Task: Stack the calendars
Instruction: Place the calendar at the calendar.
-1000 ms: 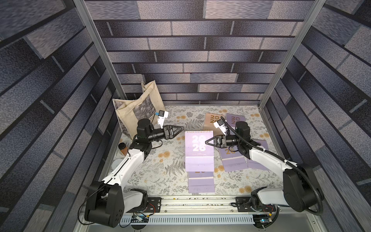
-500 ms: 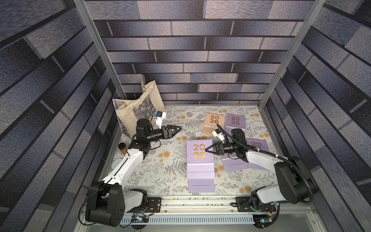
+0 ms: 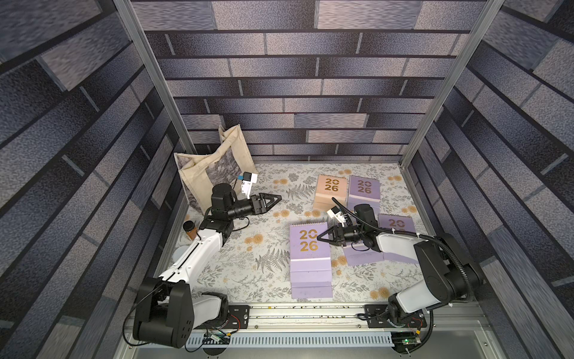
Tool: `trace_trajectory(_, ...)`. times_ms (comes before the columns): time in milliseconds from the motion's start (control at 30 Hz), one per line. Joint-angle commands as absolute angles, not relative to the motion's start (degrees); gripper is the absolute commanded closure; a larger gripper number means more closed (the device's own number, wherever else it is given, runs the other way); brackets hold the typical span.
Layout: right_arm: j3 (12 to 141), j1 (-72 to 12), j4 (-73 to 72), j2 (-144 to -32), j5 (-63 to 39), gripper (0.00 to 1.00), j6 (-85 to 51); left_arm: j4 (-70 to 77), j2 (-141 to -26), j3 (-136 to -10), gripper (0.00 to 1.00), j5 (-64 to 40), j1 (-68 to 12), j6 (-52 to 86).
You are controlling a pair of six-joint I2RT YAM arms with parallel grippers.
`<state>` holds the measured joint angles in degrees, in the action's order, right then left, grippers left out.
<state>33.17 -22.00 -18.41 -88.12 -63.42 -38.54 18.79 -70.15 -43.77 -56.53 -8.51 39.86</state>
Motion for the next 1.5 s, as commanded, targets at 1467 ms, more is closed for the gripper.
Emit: trace_trajectory(1467,27.14,-25.36,-24.68,-97.48,-57.92,1.00,-39.74,21.80,-72.43,-43.32,0.14,-57.26,-8.25,40.27)
